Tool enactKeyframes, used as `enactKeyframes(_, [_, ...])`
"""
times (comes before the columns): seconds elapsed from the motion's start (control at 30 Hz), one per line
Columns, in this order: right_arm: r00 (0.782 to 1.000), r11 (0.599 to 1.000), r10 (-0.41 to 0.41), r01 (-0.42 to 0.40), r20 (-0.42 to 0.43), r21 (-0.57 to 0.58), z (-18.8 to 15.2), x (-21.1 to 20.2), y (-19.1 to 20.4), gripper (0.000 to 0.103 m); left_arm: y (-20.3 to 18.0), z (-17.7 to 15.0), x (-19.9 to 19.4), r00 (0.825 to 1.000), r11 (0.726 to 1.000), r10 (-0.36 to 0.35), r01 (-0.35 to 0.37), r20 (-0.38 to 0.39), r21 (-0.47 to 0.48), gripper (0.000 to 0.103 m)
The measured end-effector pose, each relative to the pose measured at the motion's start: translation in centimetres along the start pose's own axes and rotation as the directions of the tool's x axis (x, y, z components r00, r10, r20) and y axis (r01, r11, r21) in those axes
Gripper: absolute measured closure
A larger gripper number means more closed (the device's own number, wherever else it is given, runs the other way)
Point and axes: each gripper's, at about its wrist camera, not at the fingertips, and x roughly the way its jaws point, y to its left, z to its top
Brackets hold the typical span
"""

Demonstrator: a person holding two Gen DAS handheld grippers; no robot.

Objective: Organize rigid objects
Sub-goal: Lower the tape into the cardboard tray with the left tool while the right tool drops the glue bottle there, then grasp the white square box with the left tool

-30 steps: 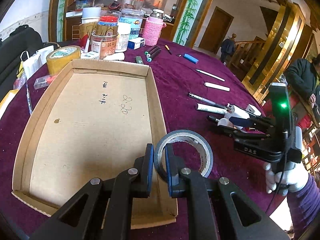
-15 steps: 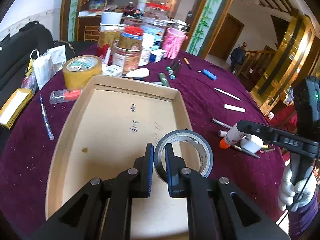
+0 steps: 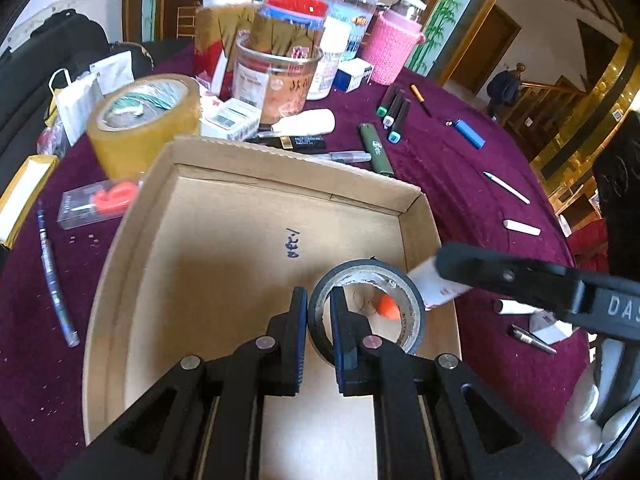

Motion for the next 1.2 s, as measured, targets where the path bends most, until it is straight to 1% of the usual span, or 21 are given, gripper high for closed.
enactKeyframes(0.07, [1.000, 1.000, -0.012, 0.012, -0.003, 0.023, 1.0, 0.5, -0.3, 0.069, 0.0, 0.3, 0.5, 1.000, 1.000, -0.004, 0.004, 0.000, -0.016, 0.088])
enactKeyframes(0.1, [1.000, 0.999, -0.019, 0.019, -0.007, 0.037, 1.5, 0.8, -0.5, 0.061, 0.1, 0.4, 0.5, 1.000, 1.000, -0.011, 0.012, 0.005, -0.024, 0.079])
enactKeyframes(0.13, [1.000, 0.999, -0.023, 0.023, -0.010, 0.042, 1.8, 0.9, -0.7, 0.044, 0.2, 0.5, 0.5, 1.000, 0.999, -0.026, 0.026, 0.012, -0.030, 0.073])
enactKeyframes(0.17, [0.999, 0.998, -0.044, 0.044, -0.006, 0.041, 2.2, 1.1, -0.7, 0.036, 0.3, 0.6, 0.4, 0.999, 0.999, -0.032, 0.033, 0.020, -0.036, 0.062])
enactKeyframes(0.2, [0.998, 0.998, -0.061, 0.061, 0.005, 0.033, 2.5, 1.1, -0.6, 0.026, 0.3, 0.7, 0.3, 0.999, 0.998, -0.036, 0.037, 0.030, -0.044, 0.056])
enactKeyframes(0.33, [0.994, 0.995, -0.094, 0.095, 0.063, -0.010, 3.1, 0.4, 0.1, 0.026, 0.5, 0.7, -1.0, 0.997, 0.997, -0.044, 0.048, 0.071, -0.061, 0.054])
enactKeyframes(0.4, [0.991, 0.995, -0.094, 0.096, 0.099, -0.019, 2.9, -0.8, 0.4, 0.026, 0.6, 0.5, -1.7, 0.995, 0.996, -0.049, 0.055, 0.086, -0.074, 0.048])
enactKeyframes(0.53, [0.971, 0.990, -0.123, 0.133, 0.204, -0.038, 1.7, -4.8, 0.5, 0.026, -0.3, -0.3, -4.0, 0.989, 0.996, -0.060, 0.069, 0.136, -0.057, 0.041])
enactKeyframes(0.6, [0.952, 0.986, -0.144, 0.162, 0.271, -0.043, 0.6, -7.5, 0.2, 0.026, -1.1, -0.8, -5.1, 0.985, 0.996, -0.069, 0.076, 0.159, -0.039, 0.033])
enactKeyframes(0.67, [0.902, 0.969, -0.206, 0.241, 0.380, -0.048, -1.3, -11.1, 0.3, 0.026, -2.2, -1.5, -6.3, 0.979, 0.996, -0.088, 0.092, 0.182, -0.015, 0.031])
enactKeyframes(0.7, [0.863, 0.954, -0.243, 0.295, 0.443, -0.051, -2.5, -12.9, 0.4, 0.024, -2.8, -1.8, -6.8, 0.977, 0.995, -0.098, 0.100, 0.189, -0.002, 0.031])
enactKeyframes(0.73, [0.825, 0.938, -0.276, 0.344, 0.493, -0.049, -3.4, -14.1, 0.6, 0.012, -3.5, -2.3, -7.4, 0.974, 0.994, -0.109, 0.109, 0.196, 0.013, 0.030])
enactKeyframes(0.77, [0.746, 0.903, -0.337, 0.429, 0.574, -0.029, -5.1, -16.2, 0.6, 0.004, -4.2, -2.7, -7.9, 0.972, 0.993, -0.122, 0.119, 0.203, 0.028, 0.029])
enactKeyframes(0.8, [0.699, 0.884, -0.365, 0.468, 0.615, -0.008, -6.1, -17.3, 0.3, 0.000, -4.9, -3.2, -8.3, 0.968, 0.991, -0.137, 0.131, 0.208, 0.040, 0.026])
enactKeyframes(0.83, [0.633, 0.865, -0.387, 0.501, 0.670, 0.025, -7.7, -18.7, -0.6, 0.000, -5.7, -3.7, -8.8, 0.965, 0.988, -0.155, 0.148, 0.211, 0.051, 0.025])
enactKeyframes(0.87, [0.607, 0.860, -0.398, 0.508, 0.688, 0.049, -8.8, -19.6, -2.2, 0.000, -6.5, -4.3, -9.1, 0.962, 0.985, -0.174, 0.165, 0.210, 0.058, 0.024])
enactKeyframes(0.9, [0.606, 0.851, -0.434, 0.519, 0.667, 0.083, -9.1, -20.0, -3.6, 0.000, -7.1, -4.9, -9.4, 0.960, 0.982, -0.189, 0.180, 0.208, 0.064, 0.024])
enactKeyframes(0.93, [0.624, 0.840, -0.491, 0.524, 0.608, 0.141, -9.3, -20.2, -6.0, 0.001, -8.1, -5.7, -9.6, 0.955, 0.976, -0.216, 0.204, 0.204, 0.079, 0.024])
enactKeyframes(1.0, [0.671, 0.858, -0.505, 0.462, 0.543, 0.227, -9.8, -20.7, -10.5, 0.001, -10.0, -7.1, -9.7, 0.951, 0.969, -0.240, 0.222, 0.194, 0.110, 0.023])
enactKeyframes(1.03, [0.672, 0.851, -0.524, 0.439, 0.524, 0.287, -10.4, -20.9, -12.9, 0.001, -10.8, -7.7, -9.7, 0.951, 0.966, -0.246, 0.226, 0.188, 0.122, 0.023])
enactKeyframes(1.2, [0.613, 0.789, -0.611, 0.421, 0.501, 0.447, -13.1, -21.5, -19.9, 0.001, -14.3, -10.4, -8.4, 0.959, 0.957, -0.263, 0.245, 0.107, 0.154, 0.023])
